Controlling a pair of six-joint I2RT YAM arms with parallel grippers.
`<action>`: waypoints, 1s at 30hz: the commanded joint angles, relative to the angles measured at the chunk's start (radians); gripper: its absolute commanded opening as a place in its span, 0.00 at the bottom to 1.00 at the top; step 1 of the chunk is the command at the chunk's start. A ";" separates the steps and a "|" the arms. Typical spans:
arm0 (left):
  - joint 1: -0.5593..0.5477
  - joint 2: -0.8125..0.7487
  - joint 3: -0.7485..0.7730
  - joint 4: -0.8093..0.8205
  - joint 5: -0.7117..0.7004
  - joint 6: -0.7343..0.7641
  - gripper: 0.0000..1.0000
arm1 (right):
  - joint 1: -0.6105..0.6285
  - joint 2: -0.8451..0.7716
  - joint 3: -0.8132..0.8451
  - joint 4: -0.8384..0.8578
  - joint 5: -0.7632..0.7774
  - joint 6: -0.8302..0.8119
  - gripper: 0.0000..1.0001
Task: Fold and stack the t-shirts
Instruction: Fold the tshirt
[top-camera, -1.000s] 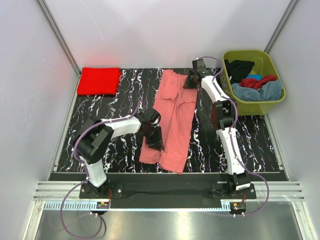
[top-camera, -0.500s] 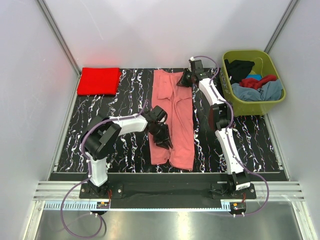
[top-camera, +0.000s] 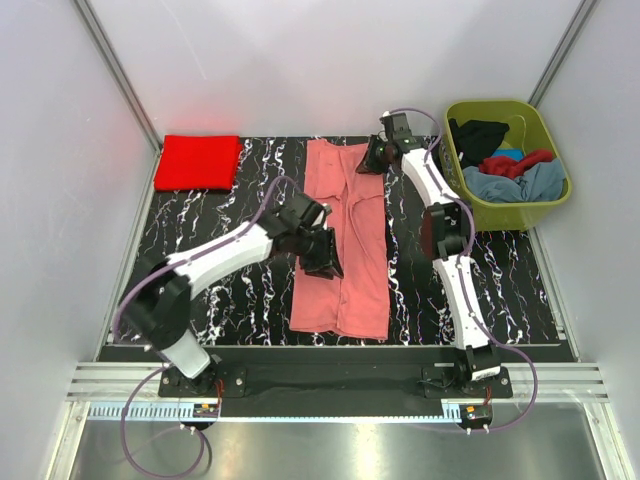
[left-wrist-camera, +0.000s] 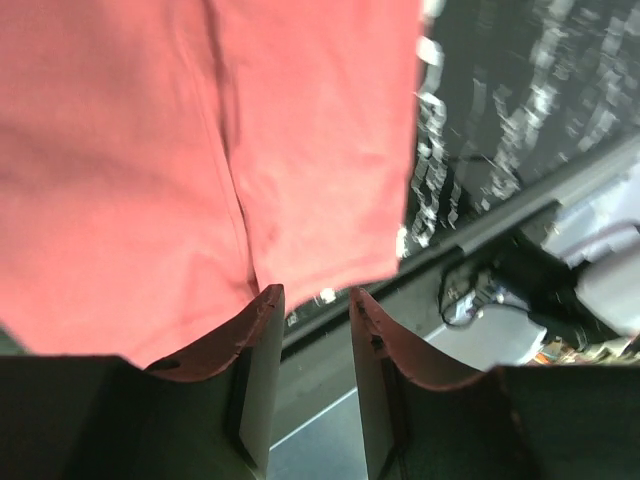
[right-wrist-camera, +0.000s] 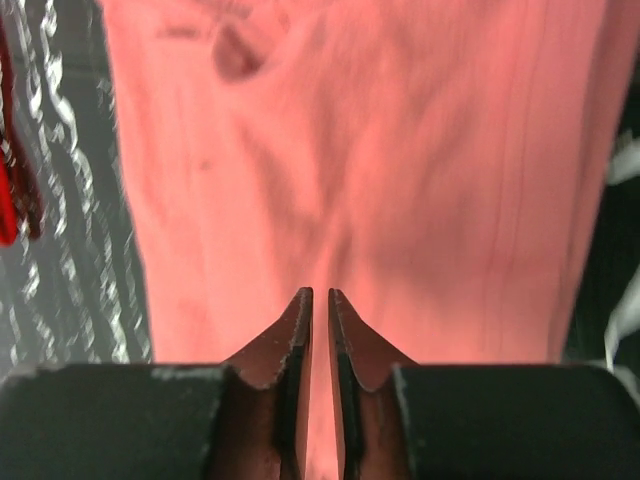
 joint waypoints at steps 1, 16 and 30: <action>-0.001 -0.114 -0.075 -0.051 -0.019 0.050 0.37 | -0.004 -0.235 -0.074 -0.149 0.003 -0.026 0.18; 0.315 -0.353 -0.388 -0.054 0.083 0.204 0.45 | 0.072 -1.041 -1.365 -0.103 -0.189 0.018 0.42; 0.326 -0.278 -0.600 0.094 0.202 0.098 0.54 | 0.110 -1.491 -2.002 0.009 -0.288 0.181 0.62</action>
